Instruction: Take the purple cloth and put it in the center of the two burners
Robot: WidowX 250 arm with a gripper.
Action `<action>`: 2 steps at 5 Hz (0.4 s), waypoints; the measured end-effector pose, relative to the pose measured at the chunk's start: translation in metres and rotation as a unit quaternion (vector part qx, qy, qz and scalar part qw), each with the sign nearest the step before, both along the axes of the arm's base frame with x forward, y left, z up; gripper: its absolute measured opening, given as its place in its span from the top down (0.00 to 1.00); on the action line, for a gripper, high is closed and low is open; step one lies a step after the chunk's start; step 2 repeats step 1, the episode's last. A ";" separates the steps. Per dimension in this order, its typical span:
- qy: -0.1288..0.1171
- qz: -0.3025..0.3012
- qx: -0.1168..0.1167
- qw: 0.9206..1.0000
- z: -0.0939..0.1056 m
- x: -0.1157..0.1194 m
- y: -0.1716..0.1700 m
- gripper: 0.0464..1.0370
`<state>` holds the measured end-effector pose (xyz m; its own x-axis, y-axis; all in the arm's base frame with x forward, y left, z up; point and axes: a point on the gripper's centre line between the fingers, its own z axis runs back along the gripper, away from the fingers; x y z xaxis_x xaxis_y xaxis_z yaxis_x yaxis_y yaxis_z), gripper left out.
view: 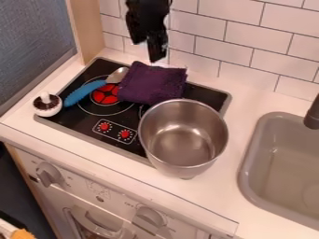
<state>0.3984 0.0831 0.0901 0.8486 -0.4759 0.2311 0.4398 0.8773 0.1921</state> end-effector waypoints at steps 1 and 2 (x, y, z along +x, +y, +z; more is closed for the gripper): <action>-0.025 0.010 0.011 1.000 0.017 -0.007 0.002 0.04; -0.025 0.010 0.011 1.000 0.017 -0.007 0.002 0.04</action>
